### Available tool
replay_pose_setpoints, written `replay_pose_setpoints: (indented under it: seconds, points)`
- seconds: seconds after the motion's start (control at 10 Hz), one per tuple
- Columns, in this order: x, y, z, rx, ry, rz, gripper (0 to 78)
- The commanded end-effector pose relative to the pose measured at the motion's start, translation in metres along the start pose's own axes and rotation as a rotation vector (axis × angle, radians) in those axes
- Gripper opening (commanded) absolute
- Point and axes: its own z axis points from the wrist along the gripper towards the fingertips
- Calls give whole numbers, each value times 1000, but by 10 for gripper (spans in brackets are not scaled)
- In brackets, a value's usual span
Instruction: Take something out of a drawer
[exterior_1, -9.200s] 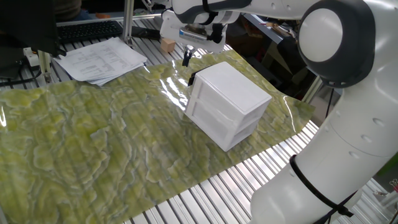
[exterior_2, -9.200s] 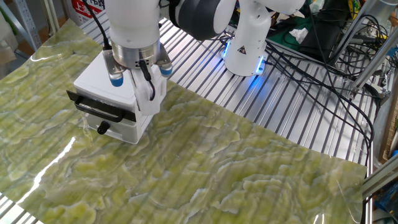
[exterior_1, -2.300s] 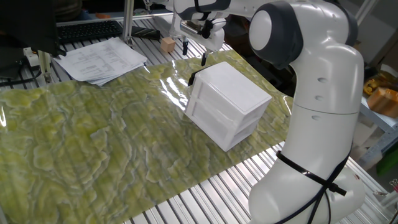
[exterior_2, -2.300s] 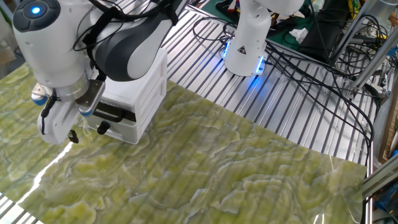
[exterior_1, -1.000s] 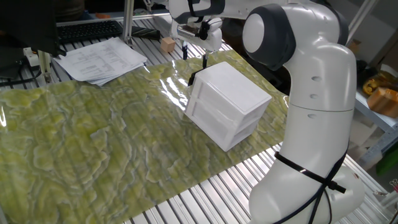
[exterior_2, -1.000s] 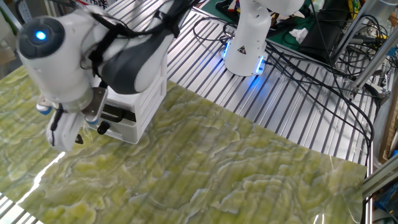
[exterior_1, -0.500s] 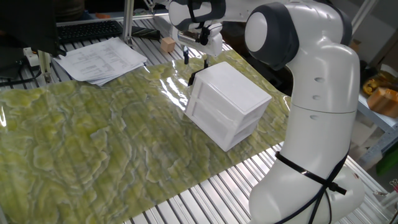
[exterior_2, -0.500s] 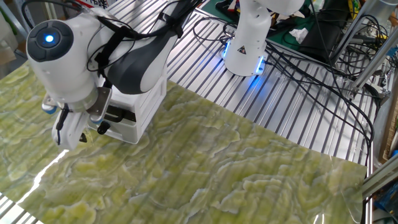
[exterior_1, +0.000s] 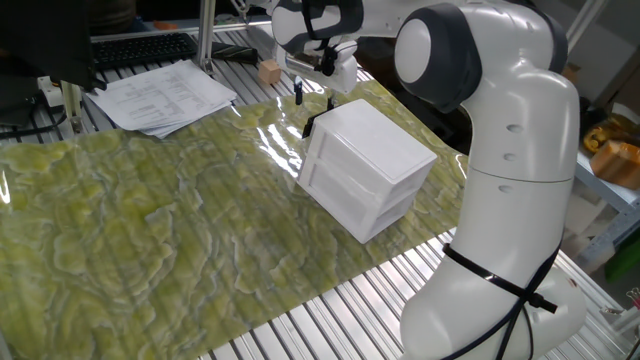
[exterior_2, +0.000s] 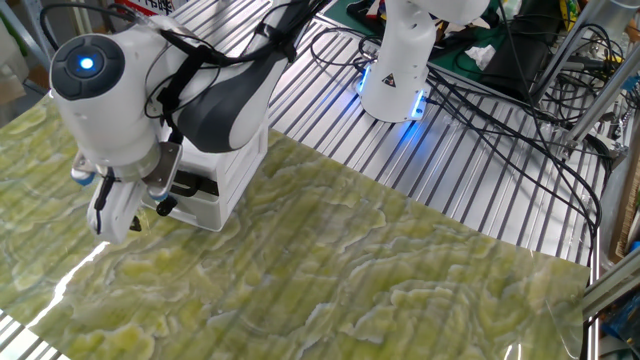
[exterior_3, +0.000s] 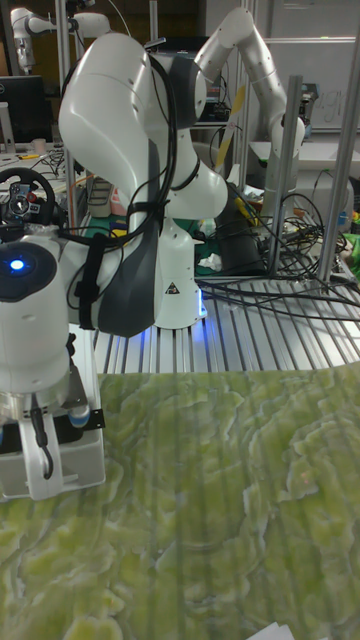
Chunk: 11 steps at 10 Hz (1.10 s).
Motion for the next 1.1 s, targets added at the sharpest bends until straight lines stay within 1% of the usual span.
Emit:
replay_pose_setpoints:
  seconds: [0.1,0.5,0.9,1.0,1.1]
  points:
    - [-2,5,-2,-6,4,-2,775]
    - [-5,10,-5,-11,8,-1,775]
    - [-9,19,-12,-21,9,-1,775]
    - [-10,20,-13,-26,14,-2,775]
    - [-9,21,-12,-27,12,-4,775]
